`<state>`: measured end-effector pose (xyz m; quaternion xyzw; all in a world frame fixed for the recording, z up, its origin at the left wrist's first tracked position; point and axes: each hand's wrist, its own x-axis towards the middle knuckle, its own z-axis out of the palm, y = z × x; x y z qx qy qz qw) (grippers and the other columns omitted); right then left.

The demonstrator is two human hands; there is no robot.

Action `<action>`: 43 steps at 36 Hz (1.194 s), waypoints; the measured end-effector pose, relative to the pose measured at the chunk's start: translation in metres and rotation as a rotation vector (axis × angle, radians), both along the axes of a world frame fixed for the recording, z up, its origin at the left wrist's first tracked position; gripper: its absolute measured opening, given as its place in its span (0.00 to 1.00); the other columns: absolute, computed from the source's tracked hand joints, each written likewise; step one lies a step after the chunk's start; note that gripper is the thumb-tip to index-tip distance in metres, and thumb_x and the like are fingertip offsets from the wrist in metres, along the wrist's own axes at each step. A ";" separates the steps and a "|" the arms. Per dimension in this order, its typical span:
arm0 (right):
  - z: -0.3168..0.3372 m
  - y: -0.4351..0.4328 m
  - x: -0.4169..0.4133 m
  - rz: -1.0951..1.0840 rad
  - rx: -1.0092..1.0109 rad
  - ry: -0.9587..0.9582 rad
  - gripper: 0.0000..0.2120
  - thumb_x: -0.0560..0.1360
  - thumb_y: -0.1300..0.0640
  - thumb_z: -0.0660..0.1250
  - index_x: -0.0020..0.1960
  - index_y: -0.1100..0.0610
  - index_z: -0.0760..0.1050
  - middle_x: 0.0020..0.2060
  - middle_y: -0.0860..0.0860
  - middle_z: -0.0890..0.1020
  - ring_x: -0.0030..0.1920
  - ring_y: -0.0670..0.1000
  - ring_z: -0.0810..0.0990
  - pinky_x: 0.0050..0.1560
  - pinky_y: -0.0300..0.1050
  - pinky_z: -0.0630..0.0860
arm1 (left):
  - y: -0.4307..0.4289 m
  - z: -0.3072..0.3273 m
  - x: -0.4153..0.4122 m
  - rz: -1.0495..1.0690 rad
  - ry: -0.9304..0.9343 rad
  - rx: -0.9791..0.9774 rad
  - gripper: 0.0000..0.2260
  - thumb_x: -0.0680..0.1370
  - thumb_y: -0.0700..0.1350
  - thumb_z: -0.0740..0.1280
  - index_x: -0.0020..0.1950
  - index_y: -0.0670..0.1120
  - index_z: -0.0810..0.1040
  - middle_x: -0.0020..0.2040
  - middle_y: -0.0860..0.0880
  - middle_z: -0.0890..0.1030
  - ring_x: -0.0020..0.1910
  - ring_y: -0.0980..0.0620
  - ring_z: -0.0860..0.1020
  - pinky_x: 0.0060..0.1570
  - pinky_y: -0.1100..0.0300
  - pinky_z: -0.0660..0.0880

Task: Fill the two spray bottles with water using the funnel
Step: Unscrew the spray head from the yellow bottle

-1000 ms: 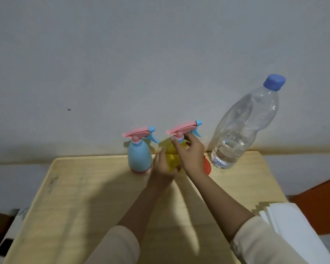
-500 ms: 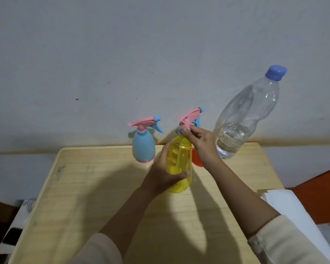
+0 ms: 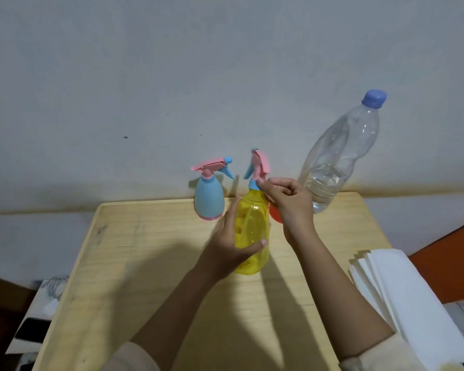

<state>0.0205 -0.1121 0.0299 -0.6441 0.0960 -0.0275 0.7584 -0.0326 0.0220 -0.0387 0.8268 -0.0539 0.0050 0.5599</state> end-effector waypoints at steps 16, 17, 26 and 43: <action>0.006 0.018 -0.024 0.326 0.062 -0.144 0.11 0.79 0.58 0.61 0.59 0.53 0.76 0.50 0.46 0.82 0.50 0.41 0.80 0.53 0.35 0.74 | 0.019 0.020 -0.014 -0.024 -0.027 0.030 0.42 0.68 0.61 0.71 0.73 0.68 0.46 0.75 0.57 0.59 0.74 0.58 0.61 0.71 0.47 0.64; 0.008 0.022 -0.026 0.300 -0.005 -0.152 0.10 0.77 0.58 0.65 0.57 0.53 0.76 0.47 0.45 0.82 0.46 0.39 0.79 0.49 0.33 0.74 | 0.020 0.021 -0.015 -0.035 -0.028 0.042 0.43 0.68 0.61 0.71 0.74 0.67 0.46 0.76 0.58 0.59 0.74 0.59 0.60 0.71 0.47 0.63; 0.011 0.029 -0.034 0.169 0.287 -0.100 0.09 0.74 0.64 0.66 0.54 0.59 0.77 0.43 0.49 0.84 0.43 0.44 0.82 0.46 0.38 0.76 | 0.029 0.028 -0.023 -0.042 -0.047 0.066 0.43 0.68 0.61 0.71 0.74 0.64 0.47 0.74 0.59 0.60 0.72 0.60 0.61 0.71 0.52 0.63; 0.012 0.041 -0.045 0.231 0.228 -0.174 0.10 0.76 0.55 0.66 0.55 0.56 0.78 0.50 0.50 0.82 0.51 0.47 0.80 0.52 0.41 0.76 | 0.038 0.032 -0.031 -0.061 -0.074 0.095 0.43 0.67 0.64 0.70 0.72 0.70 0.45 0.75 0.57 0.58 0.72 0.57 0.63 0.70 0.50 0.66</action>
